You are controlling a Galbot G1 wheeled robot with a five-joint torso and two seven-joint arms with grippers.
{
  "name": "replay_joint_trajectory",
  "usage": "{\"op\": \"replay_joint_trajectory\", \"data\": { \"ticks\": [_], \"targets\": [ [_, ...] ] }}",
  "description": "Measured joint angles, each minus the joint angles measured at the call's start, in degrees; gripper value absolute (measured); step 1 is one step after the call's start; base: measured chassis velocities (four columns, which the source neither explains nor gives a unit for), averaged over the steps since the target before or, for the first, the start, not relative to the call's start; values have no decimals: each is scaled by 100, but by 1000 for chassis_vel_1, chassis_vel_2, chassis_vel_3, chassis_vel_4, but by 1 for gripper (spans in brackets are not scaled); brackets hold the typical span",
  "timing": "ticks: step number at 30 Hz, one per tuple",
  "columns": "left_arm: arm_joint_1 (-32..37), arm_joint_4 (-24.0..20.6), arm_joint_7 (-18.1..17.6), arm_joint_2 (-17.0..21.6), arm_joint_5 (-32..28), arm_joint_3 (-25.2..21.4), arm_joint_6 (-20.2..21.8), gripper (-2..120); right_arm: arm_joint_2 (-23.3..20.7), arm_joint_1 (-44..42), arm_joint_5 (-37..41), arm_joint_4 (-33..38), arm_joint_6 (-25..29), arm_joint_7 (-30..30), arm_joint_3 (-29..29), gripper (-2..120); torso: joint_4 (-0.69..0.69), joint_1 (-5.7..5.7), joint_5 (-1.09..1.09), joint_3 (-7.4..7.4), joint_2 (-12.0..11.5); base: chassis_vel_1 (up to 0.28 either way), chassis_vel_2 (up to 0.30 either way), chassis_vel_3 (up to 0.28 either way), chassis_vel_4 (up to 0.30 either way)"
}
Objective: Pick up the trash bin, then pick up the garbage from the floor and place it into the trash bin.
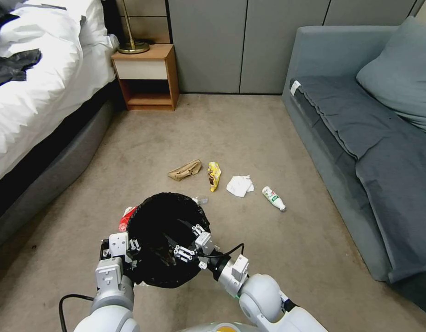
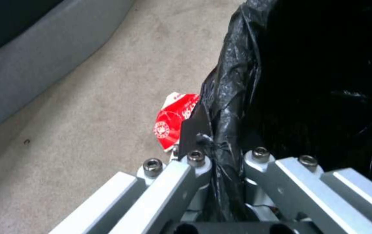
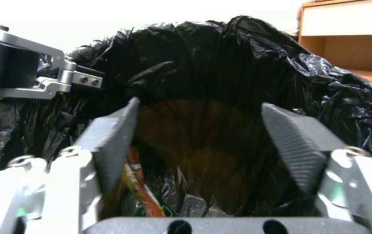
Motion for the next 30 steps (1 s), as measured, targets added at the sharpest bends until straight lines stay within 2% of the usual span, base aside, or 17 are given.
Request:
{"op": "replay_joint_trajectory", "data": {
  "ticks": [2,3,6,12,15,17,20,21,24,26,28,30],
  "targets": [
    [4,-9,2,2,0,0,0,1,-12,-39,-11,62,1,0,23,84,0,0,0,0,0,0,0,0,0],
    [4,-9,2,2,0,0,0,1,-12,-39,-11,62,1,0,23,84,0,0,0,0,0,0,0,0,0],
    [2,-19,3,7,0,0,0,1,-52,-65,-34,147,7,-1,68,97,0,0,0,0,0,0,0,0,0],
    [-12,-14,14,19,0,-30,0,1,-107,-175,-165,688,53,47,305,100,2,0,1,0,0,0,0,0,0],
    [-59,60,18,49,-4,-83,-3,1,-131,-449,-355,1534,21,347,785,100,1,0,0,0,0,0,0,0,0],
    [-72,76,18,54,-7,-92,-5,1,-124,-545,-427,1780,17,453,956,100,0,0,0,0,0,0,0,0,0],
    [-96,130,31,67,-17,-108,-22,1,-15,-1100,-609,2533,16,906,1713,100,-1,0,0,0,0,0,0,0,0],
    [-96,130,31,67,-17,-108,-22,1,-15,-1100,-609,2533,16,906,1713,100,-1,0,0,0,0,0,0,0,0],
    [-108,141,38,76,-21,-112,-34,1,188,-1844,-608,2971,121,1455,2362,100,-2,0,1,0,0,0,0,0,0],
    [-115,141,45,79,-21,-112,-34,1,225,-1992,-607,3001,183,1538,2480,100,-1,0,0,0,0,0,0,0,0],
    [-137,140,46,84,-22,-108,-35,1,364,-2419,-613,2984,455,1701,2908,100,0,0,1,0,0,0,0,0,0],
    [-141,134,46,88,-24,-103,-35,1,401,-2586,-613,2900,578,1737,3083,100,-2,0,0,0,0,0,0,0,0]
  ]
}}
